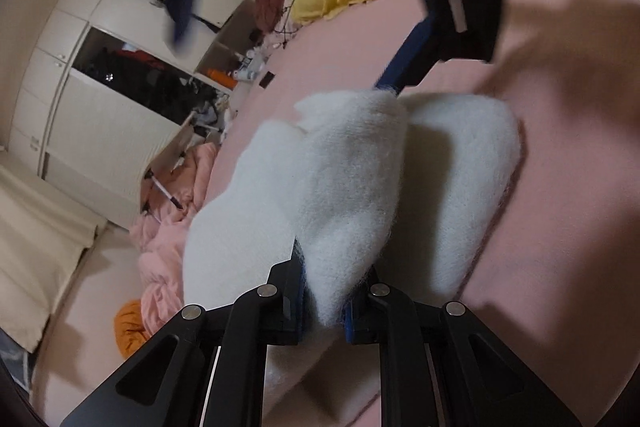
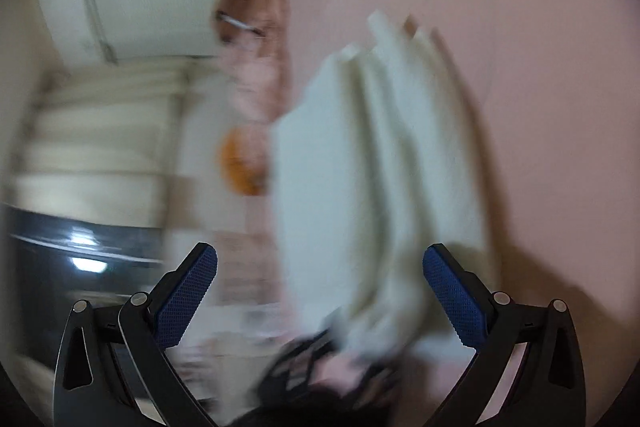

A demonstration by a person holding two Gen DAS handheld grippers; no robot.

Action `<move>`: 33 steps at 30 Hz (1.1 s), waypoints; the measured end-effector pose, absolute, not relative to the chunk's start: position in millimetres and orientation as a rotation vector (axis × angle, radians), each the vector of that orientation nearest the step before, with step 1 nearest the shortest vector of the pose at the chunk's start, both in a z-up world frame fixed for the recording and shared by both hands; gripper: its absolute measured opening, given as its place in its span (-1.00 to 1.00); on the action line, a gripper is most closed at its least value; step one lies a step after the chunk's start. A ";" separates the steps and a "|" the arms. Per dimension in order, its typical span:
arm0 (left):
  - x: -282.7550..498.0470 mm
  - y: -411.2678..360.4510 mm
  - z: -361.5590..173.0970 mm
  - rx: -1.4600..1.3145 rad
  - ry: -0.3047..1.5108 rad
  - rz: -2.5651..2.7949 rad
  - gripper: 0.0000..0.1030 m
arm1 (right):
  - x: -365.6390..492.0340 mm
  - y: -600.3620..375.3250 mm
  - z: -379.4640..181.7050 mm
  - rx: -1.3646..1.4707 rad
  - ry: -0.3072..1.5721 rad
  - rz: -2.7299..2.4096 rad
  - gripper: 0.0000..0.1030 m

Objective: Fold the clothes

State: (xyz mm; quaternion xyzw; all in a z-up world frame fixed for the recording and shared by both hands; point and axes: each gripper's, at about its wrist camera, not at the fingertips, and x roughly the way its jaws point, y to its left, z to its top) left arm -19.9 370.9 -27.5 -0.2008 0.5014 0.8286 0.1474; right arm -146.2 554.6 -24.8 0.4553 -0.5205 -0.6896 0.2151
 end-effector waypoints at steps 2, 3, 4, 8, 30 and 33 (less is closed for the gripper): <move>-20.4 369.4 -25.2 -0.574 1.438 2.387 -0.73 | -170.1 550.5 -28.4 1.327 -1.400 -1.892 0.99; -20.0 368.5 -24.3 -0.572 1.432 2.388 -0.73 | -182.1 548.4 -30.4 1.358 -1.379 -1.880 0.99; -19.3 367.8 -23.4 -0.571 1.424 2.390 -0.73 | -190.8 543.7 -30.0 1.370 -1.355 -1.857 0.99; -22.1 368.2 -19.2 -0.560 1.393 2.395 -0.73 | -213.1 516.0 -31.6 1.424 -1.253 -1.752 0.71; 11.8 341.0 -4.4 -0.548 1.230 2.458 0.62 | -172.2 538.1 -58.8 1.454 -1.243 -1.889 -0.31; 18.2 326.6 -1.8 -0.571 1.200 2.491 0.75 | -156.2 543.3 -28.4 1.445 -1.139 -2.053 -0.12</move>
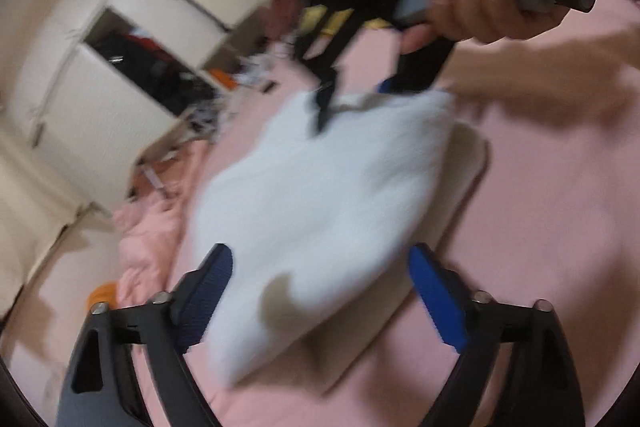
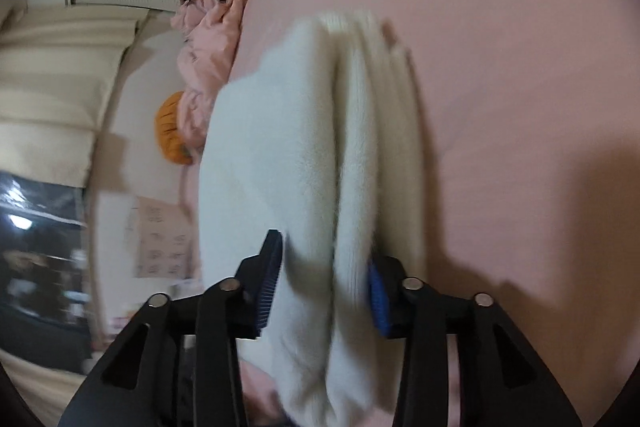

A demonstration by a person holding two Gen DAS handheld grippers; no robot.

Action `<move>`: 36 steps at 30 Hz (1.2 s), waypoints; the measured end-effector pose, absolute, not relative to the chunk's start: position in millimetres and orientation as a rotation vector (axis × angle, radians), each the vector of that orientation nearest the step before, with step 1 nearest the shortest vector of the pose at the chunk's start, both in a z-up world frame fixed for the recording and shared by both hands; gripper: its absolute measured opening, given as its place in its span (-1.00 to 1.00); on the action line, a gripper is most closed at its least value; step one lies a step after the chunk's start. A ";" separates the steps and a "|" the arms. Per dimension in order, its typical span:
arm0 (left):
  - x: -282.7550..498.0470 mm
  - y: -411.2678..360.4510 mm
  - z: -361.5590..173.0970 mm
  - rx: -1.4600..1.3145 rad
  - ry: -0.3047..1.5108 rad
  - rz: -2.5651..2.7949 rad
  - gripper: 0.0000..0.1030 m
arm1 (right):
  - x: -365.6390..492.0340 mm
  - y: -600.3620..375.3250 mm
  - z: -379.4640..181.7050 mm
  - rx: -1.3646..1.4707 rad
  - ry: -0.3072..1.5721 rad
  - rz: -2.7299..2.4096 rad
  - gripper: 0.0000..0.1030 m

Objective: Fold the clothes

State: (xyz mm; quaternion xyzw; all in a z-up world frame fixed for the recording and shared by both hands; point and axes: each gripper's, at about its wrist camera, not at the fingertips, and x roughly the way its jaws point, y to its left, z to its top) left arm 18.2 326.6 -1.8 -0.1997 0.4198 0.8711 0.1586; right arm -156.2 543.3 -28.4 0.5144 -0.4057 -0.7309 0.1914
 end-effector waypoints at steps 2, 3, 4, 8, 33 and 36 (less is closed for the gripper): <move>17.2 312.5 -1.1 -0.614 1.165 2.517 0.75 | -137.6 556.8 -8.7 1.416 -1.127 -2.146 0.56; 11.9 301.4 -1.6 -0.660 1.132 2.535 0.75 | -130.3 556.1 -2.1 1.378 -1.146 -2.105 0.66; 6.6 290.2 -2.0 -0.707 1.099 2.552 0.75 | -123.1 555.0 4.3 1.339 -1.165 -2.059 0.66; -21.9 262.6 -1.3 -0.850 0.925 2.604 0.41 | -113.3 527.6 10.6 1.372 -1.117 -1.900 0.66; -50.3 251.2 -3.8 -0.995 0.861 2.528 0.04 | -105.6 558.3 -31.8 1.469 -1.088 -2.018 -0.36; -33.8 241.8 14.2 -0.925 0.788 2.512 0.08 | -103.2 558.2 -2.9 1.379 -1.032 -2.099 -0.18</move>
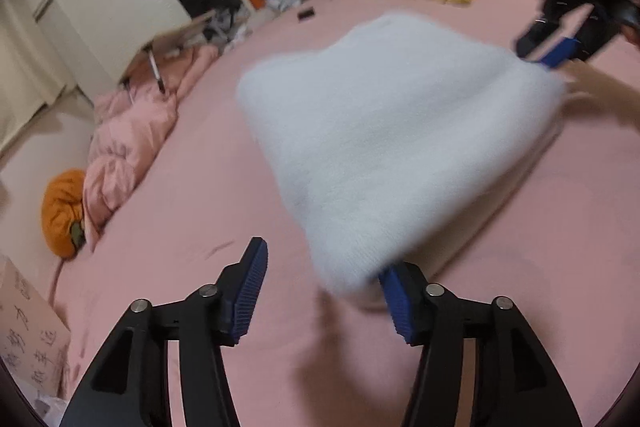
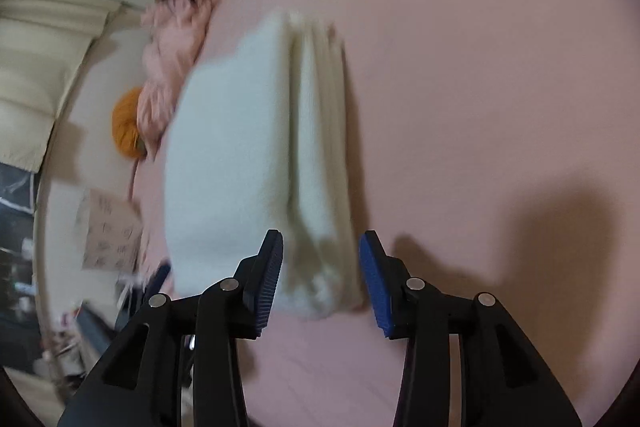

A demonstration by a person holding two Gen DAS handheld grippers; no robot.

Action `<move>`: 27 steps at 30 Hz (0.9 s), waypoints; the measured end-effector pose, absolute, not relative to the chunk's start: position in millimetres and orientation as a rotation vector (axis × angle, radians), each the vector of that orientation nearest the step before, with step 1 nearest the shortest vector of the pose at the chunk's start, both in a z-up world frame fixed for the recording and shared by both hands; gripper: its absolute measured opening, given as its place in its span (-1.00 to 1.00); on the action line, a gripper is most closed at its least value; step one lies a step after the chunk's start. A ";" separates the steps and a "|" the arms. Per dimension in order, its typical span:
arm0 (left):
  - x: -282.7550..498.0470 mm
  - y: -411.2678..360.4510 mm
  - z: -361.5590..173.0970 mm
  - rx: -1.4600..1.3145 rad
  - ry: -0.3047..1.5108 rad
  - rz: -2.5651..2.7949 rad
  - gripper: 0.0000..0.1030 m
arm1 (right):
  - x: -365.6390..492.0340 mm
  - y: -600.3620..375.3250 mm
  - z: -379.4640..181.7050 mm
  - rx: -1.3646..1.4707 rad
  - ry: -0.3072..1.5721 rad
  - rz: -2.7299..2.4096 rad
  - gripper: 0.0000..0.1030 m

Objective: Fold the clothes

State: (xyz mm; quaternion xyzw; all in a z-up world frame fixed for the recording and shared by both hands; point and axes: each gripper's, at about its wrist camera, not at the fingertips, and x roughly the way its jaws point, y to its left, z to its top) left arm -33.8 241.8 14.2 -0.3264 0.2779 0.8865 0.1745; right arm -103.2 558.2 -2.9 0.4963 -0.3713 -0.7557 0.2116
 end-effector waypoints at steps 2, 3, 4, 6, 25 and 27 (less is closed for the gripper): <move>-30.4 227.8 33.5 -0.901 0.551 2.489 0.08 | -101.6 558.1 16.4 1.317 -0.993 -2.151 -0.17; -29.4 220.2 43.8 -0.889 0.420 2.470 0.08 | -100.8 558.1 26.1 1.286 -0.973 -2.176 -0.17; -32.9 211.1 53.8 -0.875 0.258 2.447 0.09 | -100.0 558.1 35.7 1.255 -0.953 -2.201 -0.17; -53.7 194.4 68.0 -0.871 -0.082 2.376 0.12 | -118.9 528.2 50.1 1.206 -0.802 -2.225 -0.17; -108.3 217.9 14.1 -1.166 -0.148 2.328 -0.36 | -194.6 474.8 45.5 1.273 -0.301 -2.689 -0.09; -109.1 219.4 6.9 -1.192 -0.138 2.327 -0.37 | -209.6 477.8 28.5 1.348 -0.289 -2.652 -0.09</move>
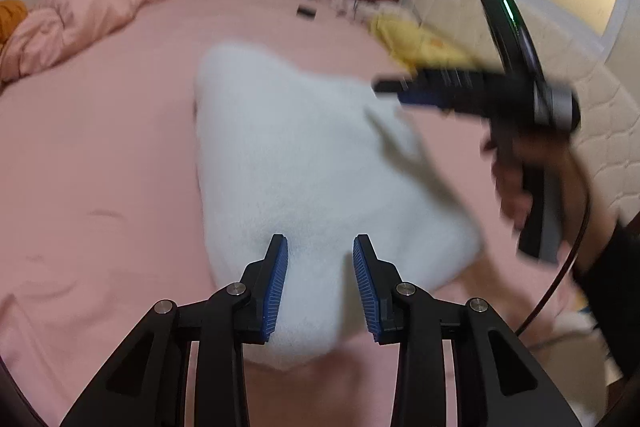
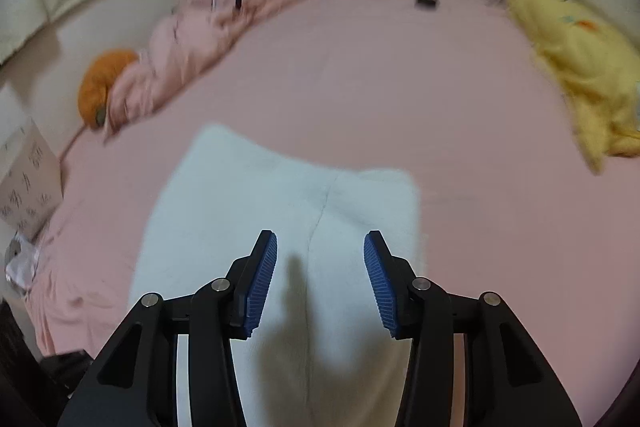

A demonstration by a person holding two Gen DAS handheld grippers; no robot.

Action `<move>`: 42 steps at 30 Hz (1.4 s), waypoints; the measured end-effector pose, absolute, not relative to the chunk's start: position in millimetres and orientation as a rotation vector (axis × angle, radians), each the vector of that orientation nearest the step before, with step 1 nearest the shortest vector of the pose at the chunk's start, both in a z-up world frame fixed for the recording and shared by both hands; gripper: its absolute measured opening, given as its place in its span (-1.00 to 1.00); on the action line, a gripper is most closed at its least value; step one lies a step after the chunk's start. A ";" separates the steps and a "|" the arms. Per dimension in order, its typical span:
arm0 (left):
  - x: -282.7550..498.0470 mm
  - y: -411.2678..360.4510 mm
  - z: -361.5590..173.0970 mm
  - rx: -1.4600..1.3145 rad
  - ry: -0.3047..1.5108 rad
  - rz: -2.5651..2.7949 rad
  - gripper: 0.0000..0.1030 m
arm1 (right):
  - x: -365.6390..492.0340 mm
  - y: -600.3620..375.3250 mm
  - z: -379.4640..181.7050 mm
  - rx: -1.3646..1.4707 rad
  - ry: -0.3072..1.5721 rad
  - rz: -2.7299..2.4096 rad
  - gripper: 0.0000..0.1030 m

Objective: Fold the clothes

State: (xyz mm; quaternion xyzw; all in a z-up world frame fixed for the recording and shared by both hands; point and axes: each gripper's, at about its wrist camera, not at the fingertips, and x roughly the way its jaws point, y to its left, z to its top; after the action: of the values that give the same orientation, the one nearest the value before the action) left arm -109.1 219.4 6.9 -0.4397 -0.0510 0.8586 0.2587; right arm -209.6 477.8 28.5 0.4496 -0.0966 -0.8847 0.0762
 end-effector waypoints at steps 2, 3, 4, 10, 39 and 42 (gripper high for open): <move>-110.5 219.5 1.4 -1.204 -0.157 2.324 -0.39 | -220.5 483.8 14.2 1.392 -0.317 -2.667 -0.12; -112.1 219.9 1.2 -1.207 -0.171 2.319 -0.41 | -225.9 486.8 7.0 1.414 -0.331 -2.674 -0.12; -113.7 222.0 1.5 -1.213 -0.164 2.314 -0.42 | -231.3 489.8 -0.2 1.436 -0.345 -2.681 -0.13; -107.0 215.5 22.1 -1.162 -0.198 2.296 -0.42 | -220.6 493.8 30.2 1.384 -0.209 -3.034 -0.06; -105.2 222.4 18.1 -1.267 -0.158 2.329 -0.42 | -83.7 457.3 11.4 1.278 -0.022 -2.805 0.02; -112.6 225.8 6.3 -1.329 -0.099 2.330 -0.40 | -82.9 468.9 1.5 1.315 -0.129 -2.774 0.14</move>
State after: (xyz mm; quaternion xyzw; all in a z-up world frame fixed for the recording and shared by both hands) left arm -112.6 225.8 6.3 -0.4823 -0.0359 0.8454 0.2266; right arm -82.9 468.9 1.5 0.4276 -0.0421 -0.9023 0.0346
